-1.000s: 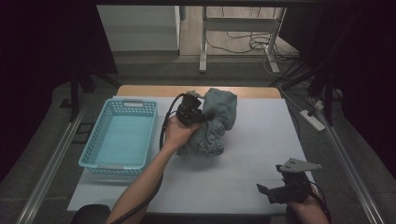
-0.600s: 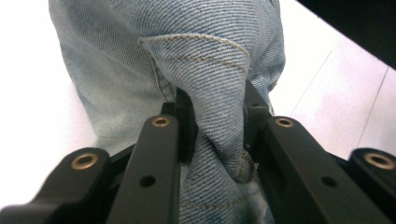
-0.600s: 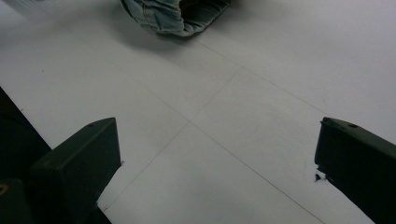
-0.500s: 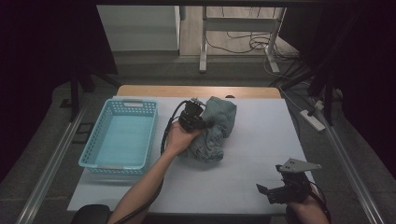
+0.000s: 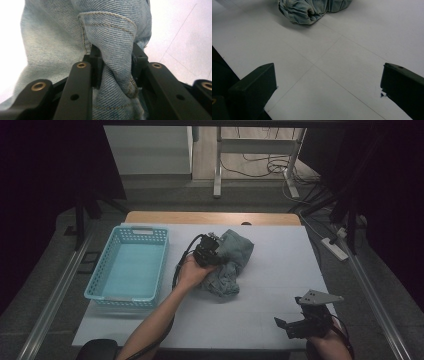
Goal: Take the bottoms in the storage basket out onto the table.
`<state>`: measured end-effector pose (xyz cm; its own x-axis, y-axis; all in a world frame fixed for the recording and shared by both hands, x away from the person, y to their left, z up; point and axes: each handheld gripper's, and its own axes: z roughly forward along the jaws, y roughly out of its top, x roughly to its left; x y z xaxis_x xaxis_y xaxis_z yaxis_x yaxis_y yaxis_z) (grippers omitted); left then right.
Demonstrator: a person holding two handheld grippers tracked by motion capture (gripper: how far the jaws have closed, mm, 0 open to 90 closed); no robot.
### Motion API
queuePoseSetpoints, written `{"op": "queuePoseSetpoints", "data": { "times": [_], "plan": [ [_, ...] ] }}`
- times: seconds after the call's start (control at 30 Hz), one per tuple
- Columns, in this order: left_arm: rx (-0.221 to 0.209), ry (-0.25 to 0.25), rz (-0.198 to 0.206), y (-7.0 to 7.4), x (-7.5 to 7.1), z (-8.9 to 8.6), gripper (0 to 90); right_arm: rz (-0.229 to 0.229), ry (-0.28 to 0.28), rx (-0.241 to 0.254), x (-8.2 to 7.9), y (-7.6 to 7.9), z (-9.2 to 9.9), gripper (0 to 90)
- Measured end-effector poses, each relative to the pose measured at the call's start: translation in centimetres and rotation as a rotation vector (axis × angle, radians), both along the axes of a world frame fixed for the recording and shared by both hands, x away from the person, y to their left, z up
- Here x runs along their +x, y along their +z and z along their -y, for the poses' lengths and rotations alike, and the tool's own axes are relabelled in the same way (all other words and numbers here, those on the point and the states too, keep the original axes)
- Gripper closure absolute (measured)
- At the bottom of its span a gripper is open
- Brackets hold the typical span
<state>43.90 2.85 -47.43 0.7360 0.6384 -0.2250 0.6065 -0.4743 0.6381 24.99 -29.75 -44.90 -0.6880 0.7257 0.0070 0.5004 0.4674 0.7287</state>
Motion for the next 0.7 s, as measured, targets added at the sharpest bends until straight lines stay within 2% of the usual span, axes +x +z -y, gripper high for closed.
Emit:
{"op": "queuePoseSetpoints", "data": {
  "times": [0.17, 0.27, 0.37, 0.57, 0.7],
  "plan": [
    [-0.032, -0.014, -0.034, -1.0, 0.3, -0.4, 64.6, -0.001, 0.000, 0.000, 0.0, 0.0, 0.0, 0.8],
    [-0.067, -0.016, -0.051, -1.7, 0.6, -0.7, 60.5, -0.001, 0.002, -0.001, 0.0, 0.0, 0.0, 0.7],
    [-0.084, -0.027, -0.043, -2.2, 0.7, -1.0, 57.4, 0.000, 0.003, -0.003, 0.0, 0.0, -0.1, 0.8],
    [-0.072, -0.032, -0.045, -2.4, 0.6, -0.9, 51.6, -0.001, 0.004, -0.008, 0.0, 0.0, -0.1, 0.8],
    [-0.040, -0.048, -0.032, -2.6, 0.5, -0.4, 43.1, -0.001, 0.006, -0.010, 0.0, -0.1, -0.1, 0.8]
  ]
}}
